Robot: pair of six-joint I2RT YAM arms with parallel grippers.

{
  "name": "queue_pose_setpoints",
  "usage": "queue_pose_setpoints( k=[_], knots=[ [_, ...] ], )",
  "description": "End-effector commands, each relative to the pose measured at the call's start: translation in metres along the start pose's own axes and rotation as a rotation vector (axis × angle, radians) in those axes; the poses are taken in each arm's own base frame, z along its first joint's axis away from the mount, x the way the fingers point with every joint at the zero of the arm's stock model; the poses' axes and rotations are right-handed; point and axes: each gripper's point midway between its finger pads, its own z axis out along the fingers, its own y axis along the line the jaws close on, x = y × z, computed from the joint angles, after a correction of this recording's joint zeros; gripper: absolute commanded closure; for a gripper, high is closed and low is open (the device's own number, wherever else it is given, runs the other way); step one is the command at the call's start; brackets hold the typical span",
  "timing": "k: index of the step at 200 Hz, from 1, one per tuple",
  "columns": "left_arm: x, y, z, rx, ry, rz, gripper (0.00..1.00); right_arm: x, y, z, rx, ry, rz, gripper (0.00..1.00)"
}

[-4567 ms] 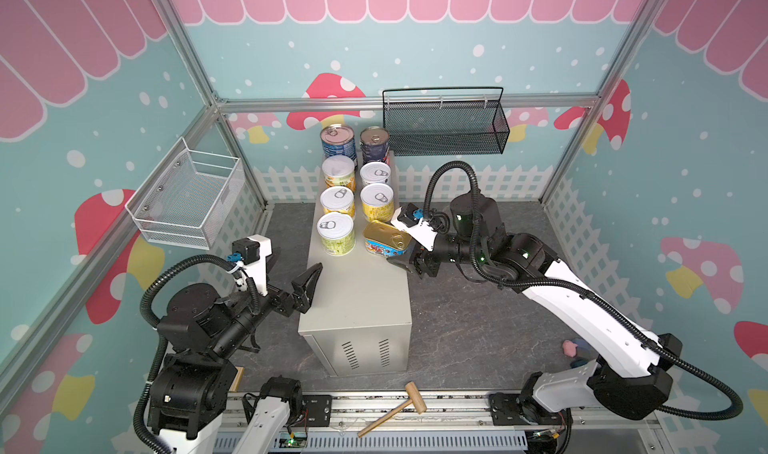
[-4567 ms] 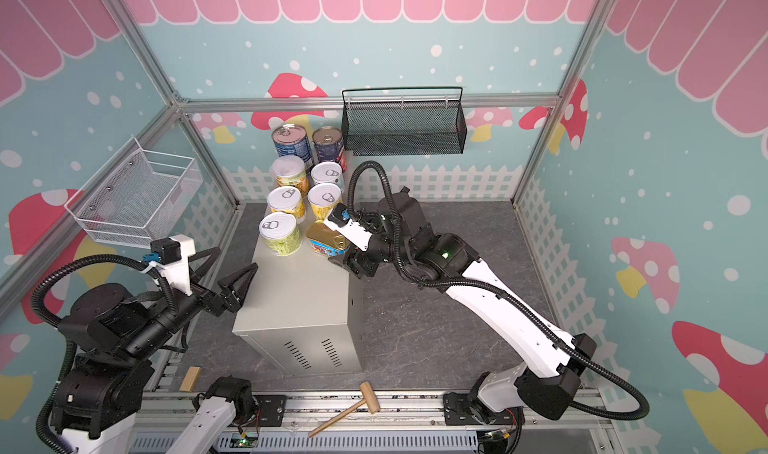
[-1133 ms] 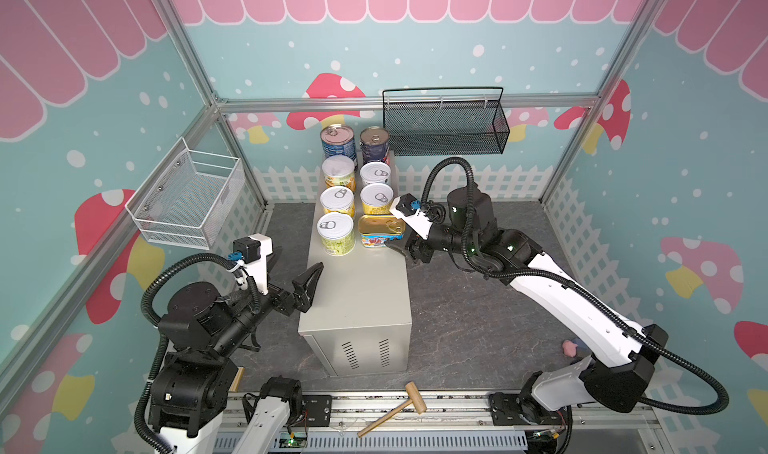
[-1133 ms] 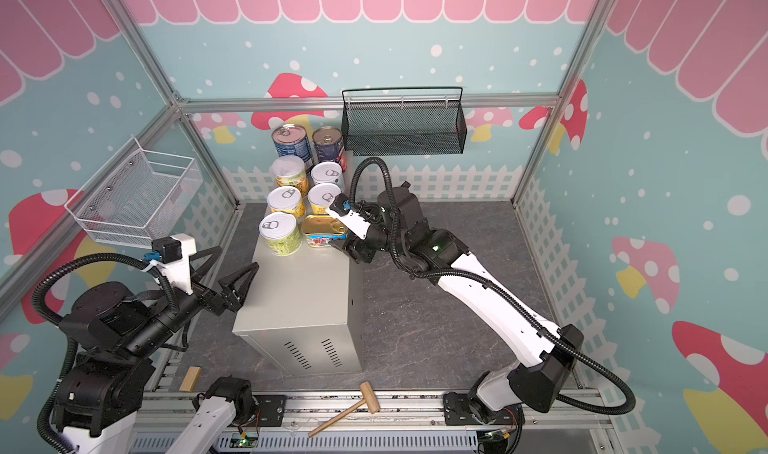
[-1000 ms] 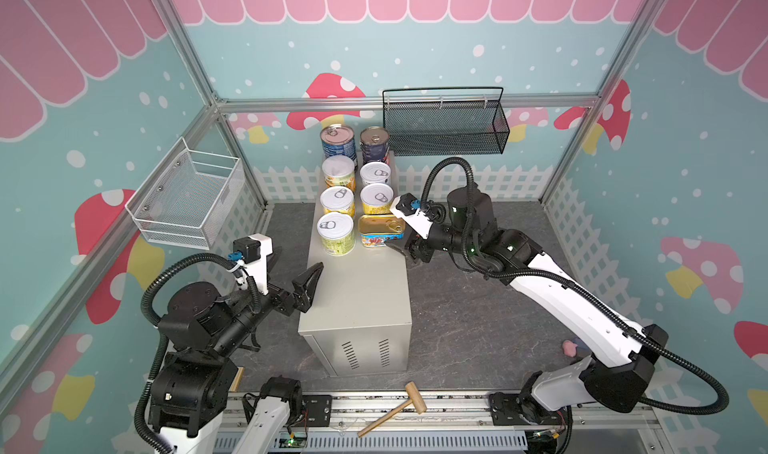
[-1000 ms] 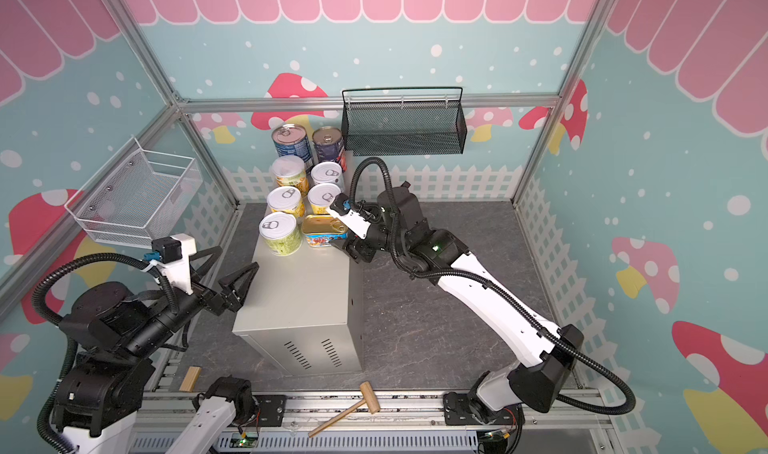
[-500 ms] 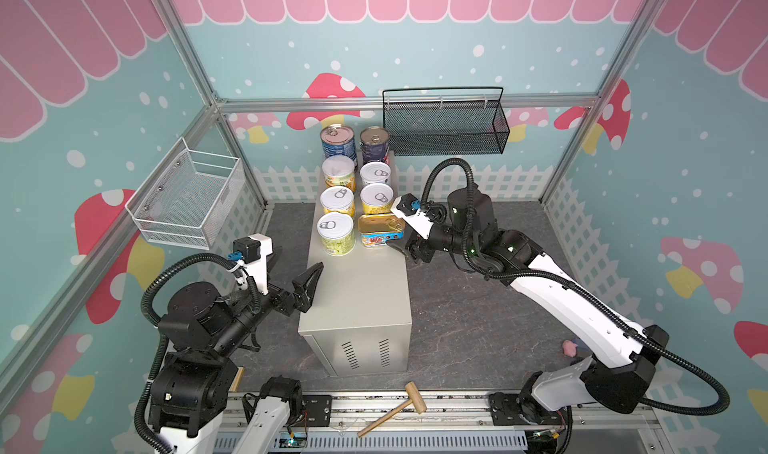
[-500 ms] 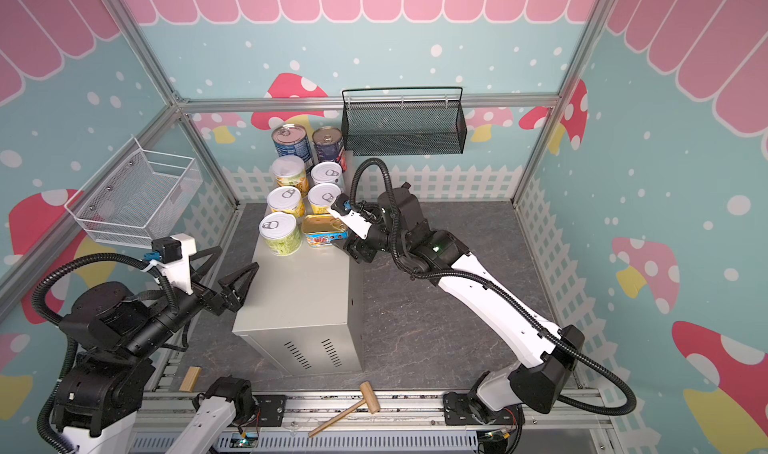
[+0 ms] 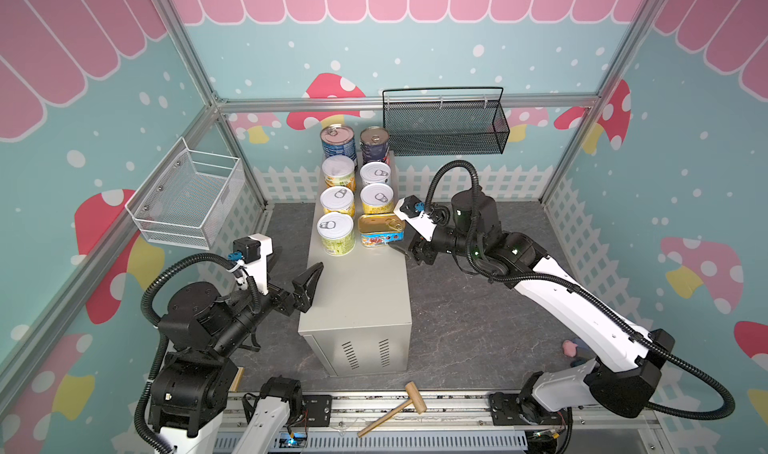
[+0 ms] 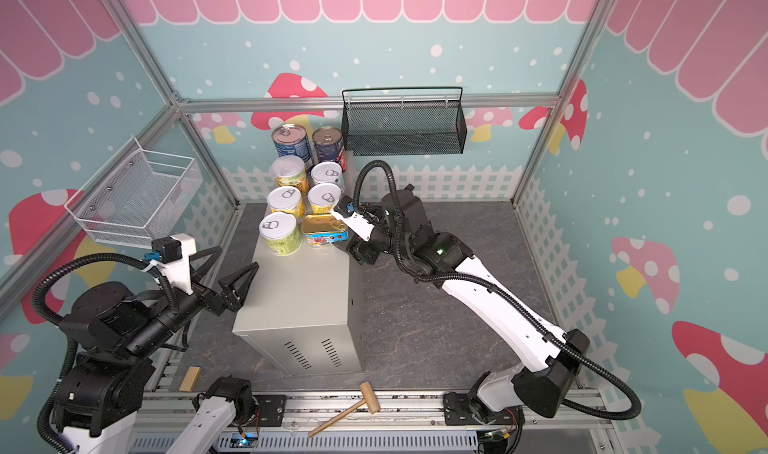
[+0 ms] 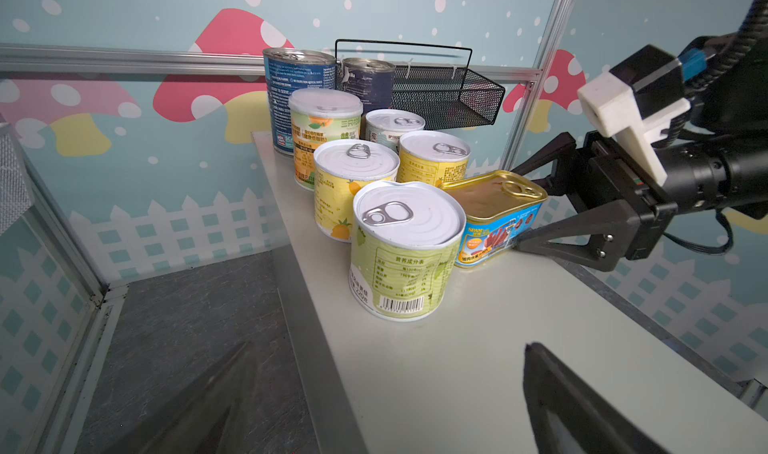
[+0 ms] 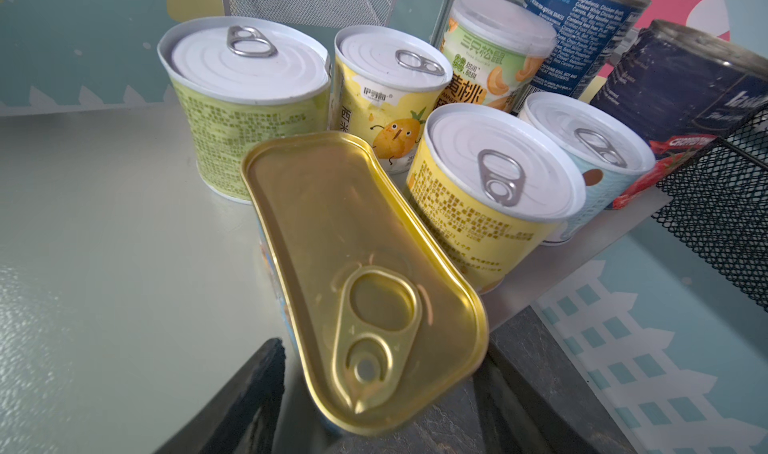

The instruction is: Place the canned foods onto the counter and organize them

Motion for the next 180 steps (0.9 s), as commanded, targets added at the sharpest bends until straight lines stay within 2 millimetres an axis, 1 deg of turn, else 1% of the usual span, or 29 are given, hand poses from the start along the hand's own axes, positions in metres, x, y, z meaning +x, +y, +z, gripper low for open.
queue_pose_setpoints(
  k=[1, 59, 106, 148, 180],
  knots=[
    [0.0021, -0.0017, 0.0016, 0.014, 0.0, 0.014, 0.0, -0.0085, 0.0022, -0.0064, -0.01, -0.035, -0.018, 0.28],
    [0.0031, -0.0017, 0.0018, 0.014, 0.001, 0.013, 0.0, -0.0079, 0.0024, -0.0073, -0.01, -0.034, -0.018, 0.3],
    [0.0036, -0.0016, 0.001, 0.012, -0.001, 0.014, 0.0, -0.0111, 0.0037, -0.0072, -0.018, -0.045, -0.015, 0.31],
    [0.0035, -0.0016, 0.0001, 0.01, -0.003, 0.015, 0.0, -0.0125, 0.0035, -0.0064, -0.021, -0.049, -0.012, 0.34],
    [0.003, -0.0017, 0.0003, 0.011, -0.003, 0.015, 0.0, -0.0108, 0.0039, -0.007, -0.019, -0.045, -0.011, 0.34]
  ],
)
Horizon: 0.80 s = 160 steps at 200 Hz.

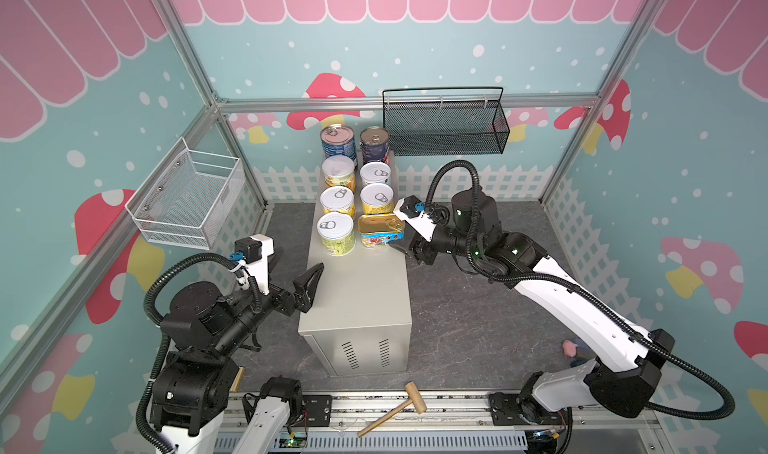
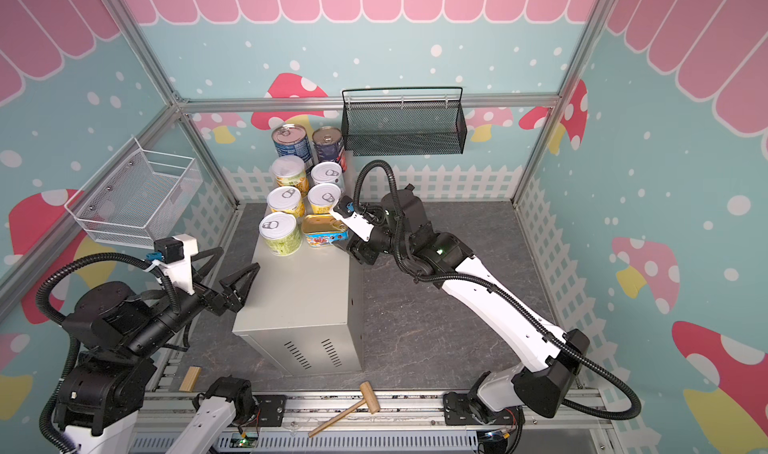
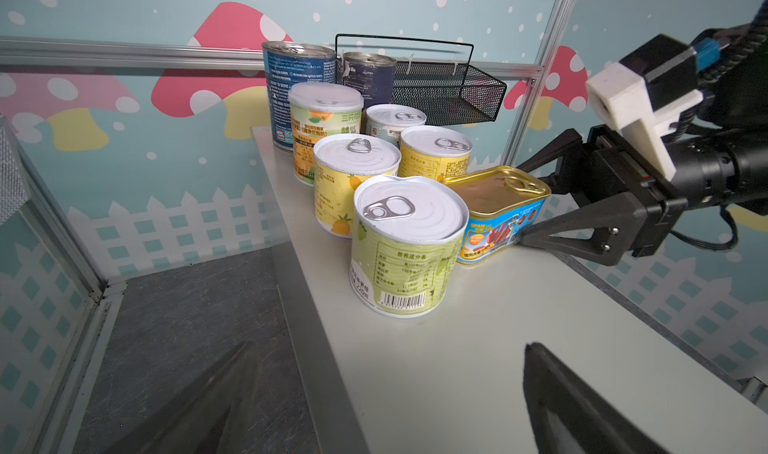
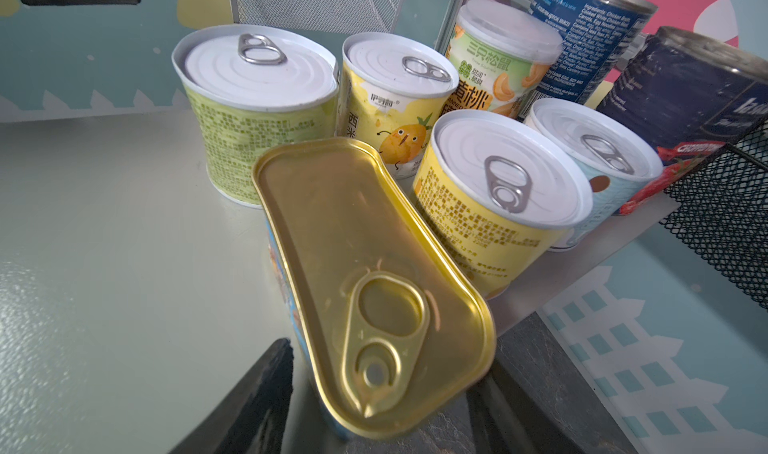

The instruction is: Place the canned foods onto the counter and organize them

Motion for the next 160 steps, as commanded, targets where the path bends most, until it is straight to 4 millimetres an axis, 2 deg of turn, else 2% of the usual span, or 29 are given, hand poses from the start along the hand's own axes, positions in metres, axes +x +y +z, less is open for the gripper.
queue_pose_setpoints(
  k=[1, 160],
  knots=[
    [-0.0003, -0.0022, -0.001, 0.01, -0.01, 0.017, 0.0, -0.0092, 0.0018, -0.007, -0.006, -0.037, -0.011, 0.34],
    [-0.0018, -0.0032, 0.0018, 0.021, -0.005, 0.014, 0.0, -0.0095, 0.0046, -0.0119, -0.012, -0.046, -0.006, 0.36]
  ],
)
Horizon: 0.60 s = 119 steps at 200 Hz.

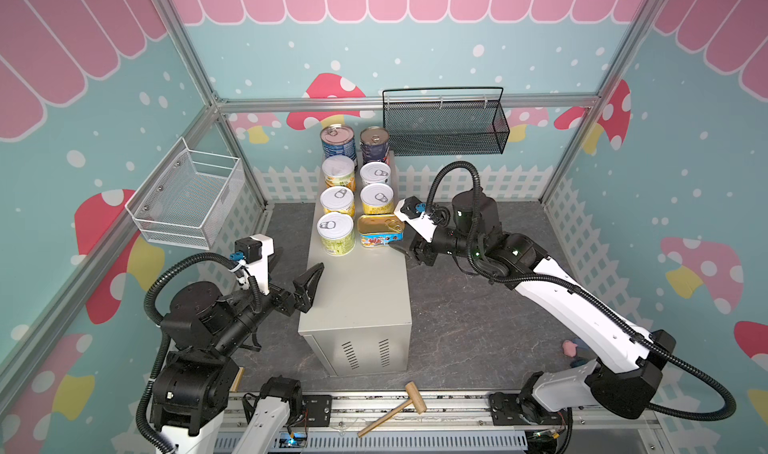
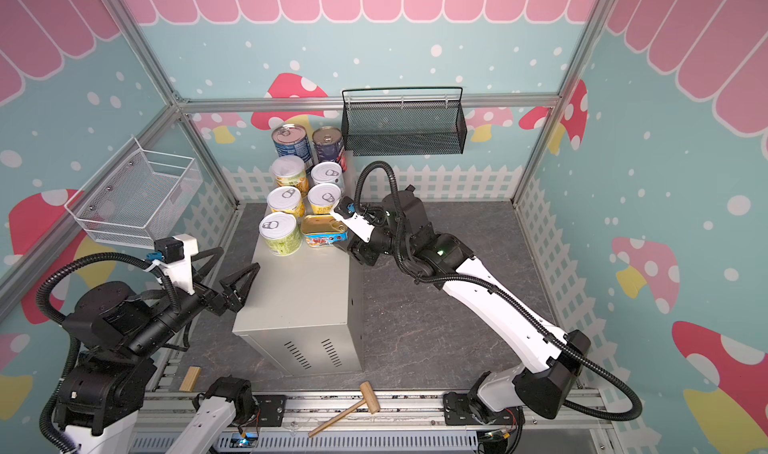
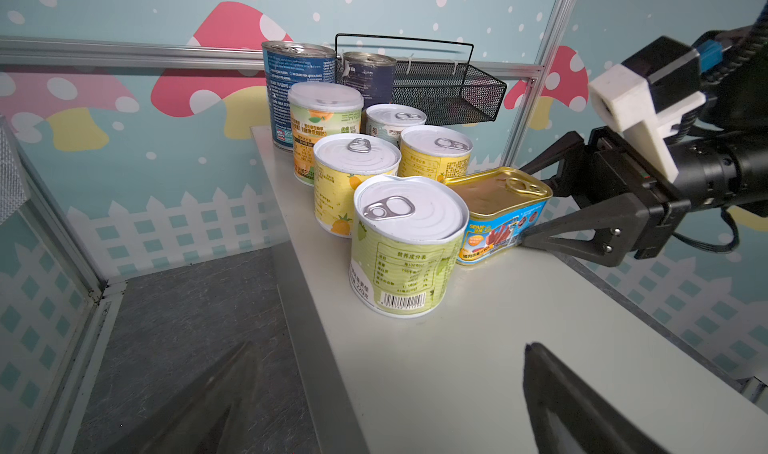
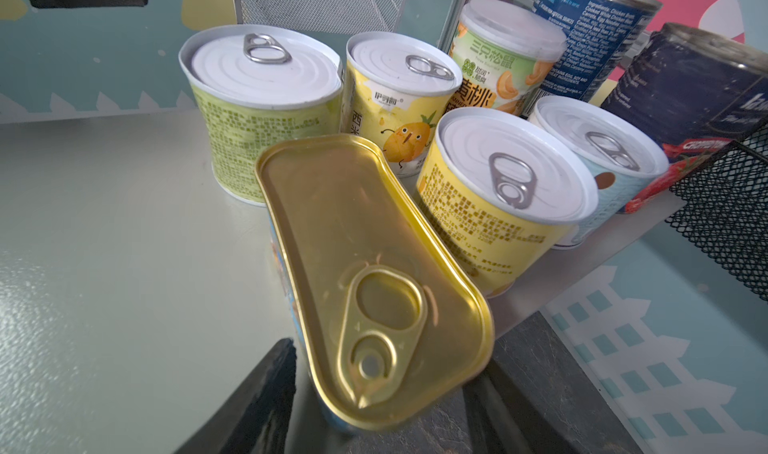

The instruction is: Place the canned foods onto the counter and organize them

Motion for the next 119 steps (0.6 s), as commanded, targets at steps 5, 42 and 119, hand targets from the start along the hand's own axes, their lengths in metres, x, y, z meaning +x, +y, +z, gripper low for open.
queue_pose_setpoints(
  k=[5, 42, 119],
  knots=[
    [-0.002, -0.003, 0.002, 0.022, -0.006, 0.015, 0.0, -0.011, 0.002, -0.011, -0.004, -0.042, -0.013, 0.36],
    [-0.004, -0.003, 0.001, 0.022, -0.009, 0.016, 0.0, -0.013, -0.002, -0.014, 0.023, -0.044, -0.014, 0.25],
    [-0.006, -0.003, 0.002, 0.02, -0.009, 0.016, 0.0, -0.027, -0.03, -0.042, 0.169, -0.053, -0.009, 0.08]
  ],
)
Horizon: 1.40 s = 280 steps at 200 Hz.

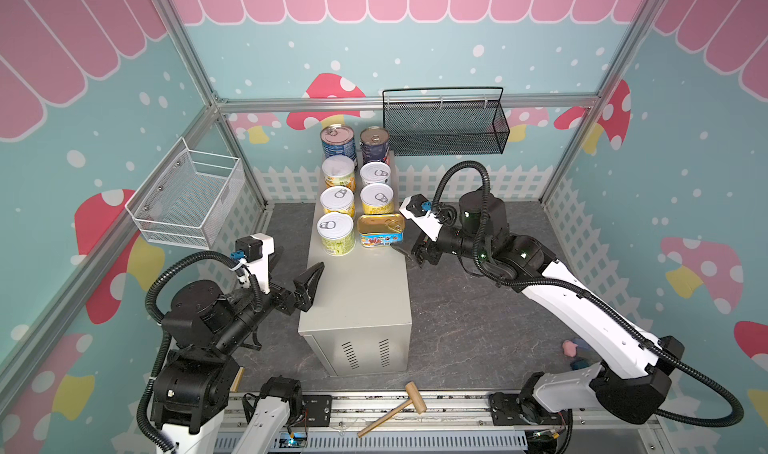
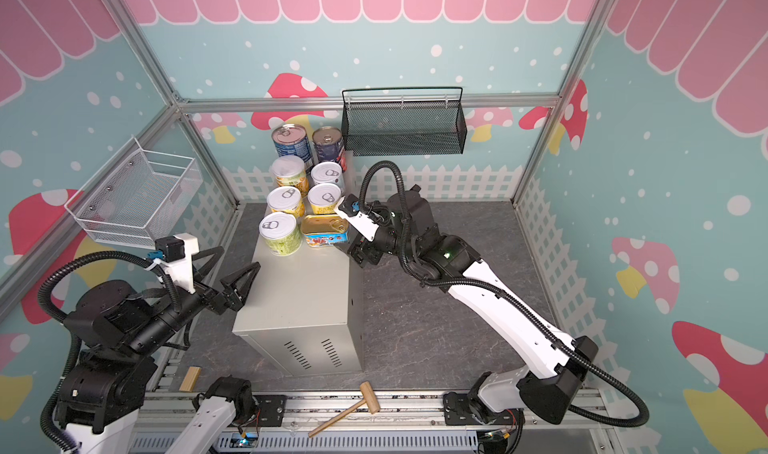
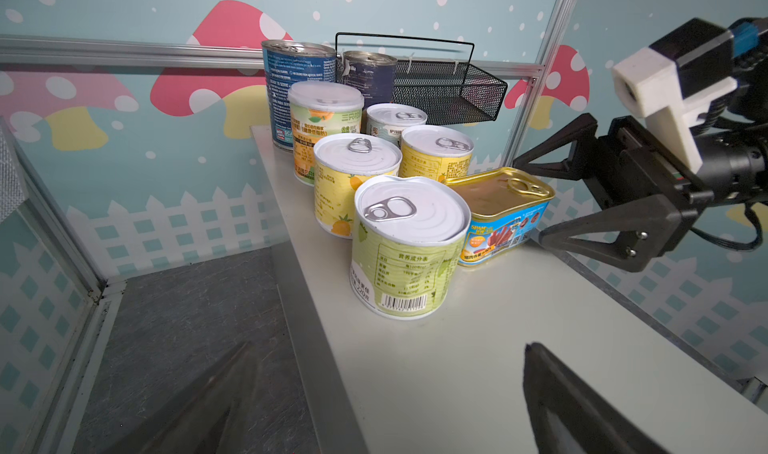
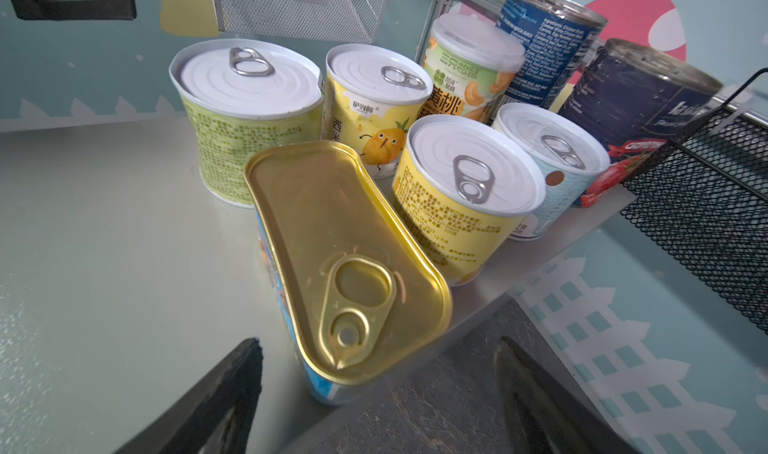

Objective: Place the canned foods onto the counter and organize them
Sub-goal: 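Open the right gripper and lift it away from the gold tin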

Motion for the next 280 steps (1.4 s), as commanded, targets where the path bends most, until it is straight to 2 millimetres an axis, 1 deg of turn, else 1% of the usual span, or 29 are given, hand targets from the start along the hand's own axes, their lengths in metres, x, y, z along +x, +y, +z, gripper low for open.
queue_pose_setpoints(
  k=[1, 25, 52, 59, 73, 86, 99, 122, 133, 144, 164, 204, 216, 235, 248, 264, 280],
  knots=[
    [-0.006, -0.004, 0.0, 0.021, -0.013, 0.017, 0.0, -0.021, -0.019, -0.023, 0.09, -0.047, -0.005, 0.08],
    [-0.007, -0.004, 0.0, 0.019, -0.014, 0.015, 0.0, -0.031, -0.029, -0.031, 0.139, -0.066, 0.011, 0.06],
    [-0.009, -0.003, -0.001, 0.011, -0.018, 0.013, 0.0, -0.037, -0.044, -0.037, 0.212, -0.07, 0.031, 0.06],
    [-0.01, -0.002, -0.002, 0.004, -0.02, 0.012, 0.0, -0.039, -0.049, -0.039, 0.236, -0.072, 0.042, 0.05],
    [-0.013, 0.001, -0.002, -0.016, -0.025, 0.003, 0.0, -0.04, -0.065, -0.046, 0.312, -0.069, 0.078, 0.04],
    [-0.018, 0.005, -0.003, -0.041, -0.03, -0.009, 0.0, -0.039, -0.082, -0.053, 0.4, -0.061, 0.118, 0.01],
    [-0.022, 0.01, -0.003, -0.071, -0.035, -0.021, 0.0, -0.036, -0.098, -0.062, 0.474, -0.048, 0.148, 0.01],
    [-0.026, 0.022, -0.005, -0.143, -0.044, -0.034, 0.0, -0.029, -0.118, -0.074, 0.546, -0.032, 0.194, 0.01],
    [-0.029, 0.026, -0.007, -0.168, -0.052, -0.04, 0.0, -0.024, -0.124, -0.075, 0.563, -0.019, 0.203, 0.01],
    [-0.03, 0.031, -0.007, -0.198, -0.056, -0.051, 0.0, -0.017, -0.129, -0.074, 0.577, 0.002, 0.208, 0.01],
    [-0.032, 0.041, -0.005, -0.248, -0.052, -0.075, 0.0, 0.0, -0.135, -0.065, 0.571, 0.041, 0.225, 0.01],
    [-0.034, 0.062, -0.009, -0.371, -0.046, -0.11, 0.0, 0.026, -0.128, -0.043, 0.505, 0.08, 0.233, 0.01],
    [-0.035, 0.07, -0.011, -0.419, -0.048, -0.12, 0.0, 0.037, -0.127, -0.038, 0.504, 0.097, 0.233, 0.01],
    [-0.031, 0.083, -0.01, -0.493, -0.02, -0.142, 0.0, 0.055, -0.127, -0.029, 0.508, 0.142, 0.242, 0.01],
    [-0.024, 0.098, -0.009, -0.574, 0.013, -0.161, 0.0, 0.071, -0.132, -0.025, 0.523, 0.176, 0.276, 0.0],
    [-0.015, 0.118, -0.009, -0.687, 0.053, -0.168, 0.0, 0.099, -0.144, -0.024, 0.548, 0.229, 0.353, 0.01],
    [-0.009, 0.125, -0.004, -0.712, 0.078, -0.162, 0.0, 0.127, -0.153, -0.023, 0.557, 0.27, 0.42, 0.0]
  ],
)
